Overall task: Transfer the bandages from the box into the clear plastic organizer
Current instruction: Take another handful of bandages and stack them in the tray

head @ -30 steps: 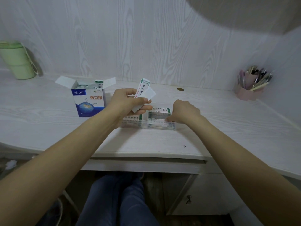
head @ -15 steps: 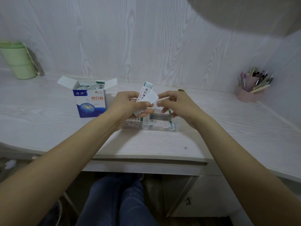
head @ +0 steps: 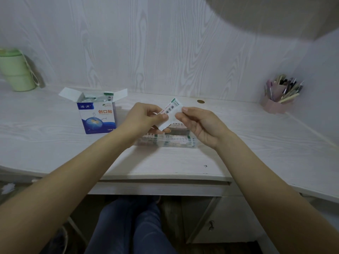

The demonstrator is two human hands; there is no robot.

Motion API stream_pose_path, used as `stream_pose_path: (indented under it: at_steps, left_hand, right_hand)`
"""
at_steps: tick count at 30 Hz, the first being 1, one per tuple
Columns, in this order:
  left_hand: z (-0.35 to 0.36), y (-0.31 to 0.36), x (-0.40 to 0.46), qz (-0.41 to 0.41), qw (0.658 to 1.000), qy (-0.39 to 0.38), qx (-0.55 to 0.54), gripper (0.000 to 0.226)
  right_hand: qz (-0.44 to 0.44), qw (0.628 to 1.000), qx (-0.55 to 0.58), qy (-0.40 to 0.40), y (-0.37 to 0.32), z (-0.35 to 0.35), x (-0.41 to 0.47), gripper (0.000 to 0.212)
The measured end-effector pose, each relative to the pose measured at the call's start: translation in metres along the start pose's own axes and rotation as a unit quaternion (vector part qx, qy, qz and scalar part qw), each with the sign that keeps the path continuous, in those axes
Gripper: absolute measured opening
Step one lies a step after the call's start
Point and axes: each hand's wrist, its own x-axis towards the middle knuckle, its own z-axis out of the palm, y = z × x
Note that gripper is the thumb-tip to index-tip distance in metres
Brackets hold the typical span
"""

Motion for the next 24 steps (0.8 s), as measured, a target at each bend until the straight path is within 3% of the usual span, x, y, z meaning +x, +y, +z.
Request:
stream_pose_path:
  at_steps: [2,4,9,14,24]
  left_hand:
    - [-0.001,0.0,0.002,0.01,1.0,0.012,-0.001,0.009]
    - [-0.004,-0.001,0.003,0.021,0.999,0.034,-0.008,0.012]
    - [-0.013,-0.005,0.004,0.031,0.995,0.092,0.011,0.014]
    - [-0.013,-0.007,0.006,0.029,0.994,0.098,0.034,0.011]
    - [-0.01,-0.009,0.008,0.019,0.994,0.091,0.052,0.013]
  right_hand:
    - [0.006,0.998,0.065,0.008,-0.002,-0.003,0.001,0.014]
    - [-0.008,0.998,0.06,0.027,-0.004,-0.007,0.002,0.022]
    - [-0.041,0.987,-0.143,0.057,-0.005,-0.022,0.006,0.005]
    - [-0.05,0.9,-0.425,0.087,0.001,-0.03,0.011,0.007]
    - [-0.101,0.781,-0.613,0.066,0.01,-0.025,0.018,0.01]
